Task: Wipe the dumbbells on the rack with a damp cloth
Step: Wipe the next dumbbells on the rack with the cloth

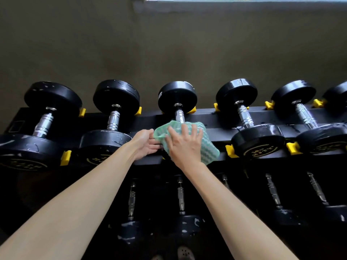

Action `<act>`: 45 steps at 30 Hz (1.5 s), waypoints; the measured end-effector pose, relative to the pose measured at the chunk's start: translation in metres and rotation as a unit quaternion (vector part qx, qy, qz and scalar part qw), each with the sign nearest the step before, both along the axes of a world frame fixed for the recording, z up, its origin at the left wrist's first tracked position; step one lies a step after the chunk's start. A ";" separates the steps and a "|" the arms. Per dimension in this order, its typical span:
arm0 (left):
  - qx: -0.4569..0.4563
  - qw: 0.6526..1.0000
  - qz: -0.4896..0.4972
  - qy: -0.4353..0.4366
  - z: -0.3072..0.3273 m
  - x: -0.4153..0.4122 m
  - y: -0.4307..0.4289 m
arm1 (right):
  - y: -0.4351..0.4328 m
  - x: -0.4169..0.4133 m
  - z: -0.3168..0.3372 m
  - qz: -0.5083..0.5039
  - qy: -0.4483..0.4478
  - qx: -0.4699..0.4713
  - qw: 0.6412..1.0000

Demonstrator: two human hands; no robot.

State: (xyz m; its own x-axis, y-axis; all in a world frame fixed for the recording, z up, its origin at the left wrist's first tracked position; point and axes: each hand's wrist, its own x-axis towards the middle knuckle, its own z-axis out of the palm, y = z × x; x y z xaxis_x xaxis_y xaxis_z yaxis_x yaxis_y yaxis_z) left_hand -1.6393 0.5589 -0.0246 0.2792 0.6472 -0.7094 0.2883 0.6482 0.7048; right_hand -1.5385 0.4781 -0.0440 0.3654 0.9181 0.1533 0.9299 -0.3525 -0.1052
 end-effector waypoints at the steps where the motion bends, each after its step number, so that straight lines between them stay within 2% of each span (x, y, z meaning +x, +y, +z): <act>1: -0.004 1.000 0.015 -0.013 0.000 0.001 0.001 | 0.000 -0.003 0.002 0.016 -0.015 -0.020 1.000; 3: -0.012 0.999 0.052 -0.008 0.003 0.004 0.006 | 0.002 -0.005 -0.007 0.062 -0.084 -0.017 0.994; 6: 0.037 0.996 0.072 0.044 0.014 0.007 0.016 | 0.001 -0.009 -0.025 0.139 -0.174 -0.003 0.975; 9: 0.087 0.992 0.067 0.069 0.017 0.008 0.026 | -0.011 -0.013 -0.031 0.198 -0.213 -0.031 0.956; 13: 0.053 0.996 0.017 0.065 0.016 0.008 0.020 | -0.025 -0.009 -0.041 0.272 -0.212 -0.030 0.938; 18: 0.020 0.998 0.043 0.050 0.006 0.004 0.013 | -0.028 0.016 -0.034 0.298 -0.106 0.104 0.943; 21: 0.020 0.997 0.071 0.038 0.002 0.005 0.012 | -0.018 0.033 -0.024 0.214 -0.006 0.200 0.956; 24: -0.006 0.999 0.026 0.030 0.001 0.010 0.003 | -0.014 0.036 -0.013 0.110 0.163 0.199 0.960; 26: 0.000 1.000 0.020 0.017 0.001 0.011 -0.002 | -0.015 0.038 -0.008 0.006 0.335 0.197 0.922; 28: 0.013 1.000 0.017 0.015 -0.001 0.009 -0.005 | -0.019 0.050 -0.016 -0.129 0.505 0.193 0.831; 31: 0.011 1.000 0.010 -0.001 -0.004 0.004 -0.004 | -0.026 0.064 -0.040 -0.262 0.631 0.144 0.716; 33: 0.004 1.000 0.009 -0.011 -0.006 0.001 -0.002 | -0.028 0.062 -0.048 -0.311 0.669 0.138 0.660; 34: 0.003 1.000 0.012 -0.012 -0.007 0.001 -0.002 | -0.029 0.059 -0.049 -0.328 0.675 0.136 0.647; 37: 0.007 1.000 0.002 -0.001 -0.004 0.001 -0.003 | -0.042 0.043 -0.043 -0.353 0.622 0.164 0.679; 39: 0.005 1.000 0.002 -0.003 -0.002 0.001 -0.005 | -0.052 0.027 -0.039 -0.340 0.613 0.191 0.687; 43: 0.003 1.000 -0.021 0.003 0.004 -0.001 -0.007 | -0.054 -0.001 -0.021 -0.260 0.593 0.246 0.721; 45: 0.009 0.999 -0.042 0.021 0.008 0.001 -0.008 | -0.052 -0.004 -0.008 -0.200 0.601 0.278 0.722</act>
State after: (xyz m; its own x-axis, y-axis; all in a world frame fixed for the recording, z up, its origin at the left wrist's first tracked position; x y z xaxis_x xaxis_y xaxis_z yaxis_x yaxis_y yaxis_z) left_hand -1.6381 0.5513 -0.0163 0.3036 0.6355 -0.7099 0.3715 0.6072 0.7024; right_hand -1.5429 0.4266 -0.0525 0.7601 0.6214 -0.1901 -0.1150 -0.1593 -0.9805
